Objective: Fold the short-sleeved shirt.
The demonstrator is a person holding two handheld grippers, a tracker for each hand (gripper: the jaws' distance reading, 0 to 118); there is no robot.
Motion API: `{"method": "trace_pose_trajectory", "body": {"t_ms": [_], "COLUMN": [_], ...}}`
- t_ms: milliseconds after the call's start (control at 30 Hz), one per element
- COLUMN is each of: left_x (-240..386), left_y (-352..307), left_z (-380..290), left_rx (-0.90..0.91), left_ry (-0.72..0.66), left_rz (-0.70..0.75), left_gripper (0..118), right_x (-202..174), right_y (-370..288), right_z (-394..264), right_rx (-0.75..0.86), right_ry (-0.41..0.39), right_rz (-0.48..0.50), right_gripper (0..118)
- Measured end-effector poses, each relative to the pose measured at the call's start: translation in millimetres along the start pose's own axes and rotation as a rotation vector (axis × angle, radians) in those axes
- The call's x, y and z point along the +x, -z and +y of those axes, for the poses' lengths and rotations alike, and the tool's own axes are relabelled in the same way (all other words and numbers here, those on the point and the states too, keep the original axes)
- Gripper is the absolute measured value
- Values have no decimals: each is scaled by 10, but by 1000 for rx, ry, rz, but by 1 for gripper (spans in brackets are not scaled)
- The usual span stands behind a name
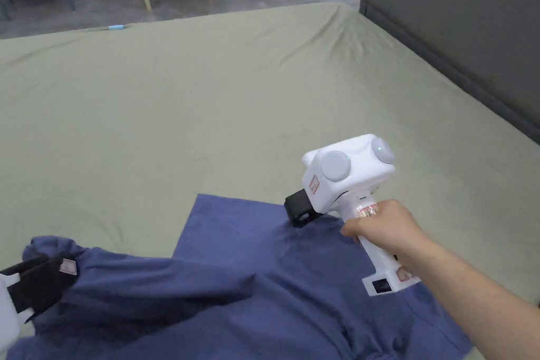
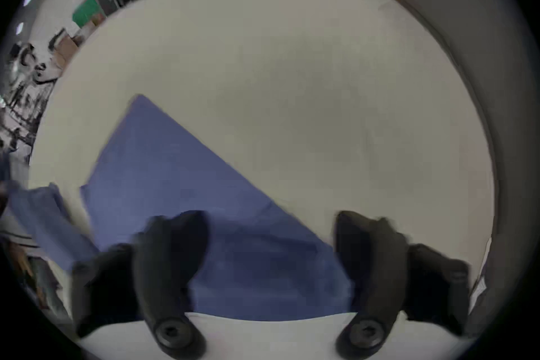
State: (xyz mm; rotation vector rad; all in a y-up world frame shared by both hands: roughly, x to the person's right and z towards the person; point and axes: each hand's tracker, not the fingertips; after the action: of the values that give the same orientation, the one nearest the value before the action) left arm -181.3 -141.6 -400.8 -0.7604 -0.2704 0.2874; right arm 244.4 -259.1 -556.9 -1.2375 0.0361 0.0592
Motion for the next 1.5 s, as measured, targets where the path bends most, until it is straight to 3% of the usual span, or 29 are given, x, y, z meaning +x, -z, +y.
{"method": "trace_pose_trajectory", "body": {"t_ms": [33,67,100,133,167,200,367,600,833,1033,1133,1267,1333,1500], "left_x": [-11,-36,-53,-68,-77,-109,-166,61,370,599,565,332,152,-306], "left_y": [15,51,66,75,76,71,-122,-999,-1829,-1980,-1761,-1183,-809,242], "left_z": [-17,8,1,-2,-7,9,203,1018,2344,3625,3975,4108,4049,3568], "left_rx": [-1,-1,-6,-5,-2,0,35,245,521,661,654,603,563,391], "left_ry": [-12,-29,-45,-47,-47,-44,-64,85,194,264,252,243,225,178], "left_rz": [-3,-3,-4,-6,-7,-7,-17,10,45,195,230,277,278,306], "left_gripper": [0,0,0,0,0,0,0,0,0,0,0,0,0,0], "right_x": [-17,-34,-76,-98,-118,-111,-56,269,384,330,334,396,427,508], "right_y": [46,136,9,-73,-146,-220,-727,-2599,-4489,-5486,-5543,-5181,-4826,-3485], "right_z": [-27,-53,-94,-121,-173,-233,-415,-273,433,1302,1673,2002,2132,2282], "right_rx": [-41,-77,12,39,81,129,250,711,1056,1216,1232,1234,1199,1015], "right_ry": [12,29,-19,-44,-77,-110,-7,147,194,231,265,302,306,294], "right_rz": [43,67,10,-9,-29,-21,48,85,117,108,46,77,92,0], "right_gripper": [80,80,76,54,4,4,4,4,4,4,4,4,4,4]}}
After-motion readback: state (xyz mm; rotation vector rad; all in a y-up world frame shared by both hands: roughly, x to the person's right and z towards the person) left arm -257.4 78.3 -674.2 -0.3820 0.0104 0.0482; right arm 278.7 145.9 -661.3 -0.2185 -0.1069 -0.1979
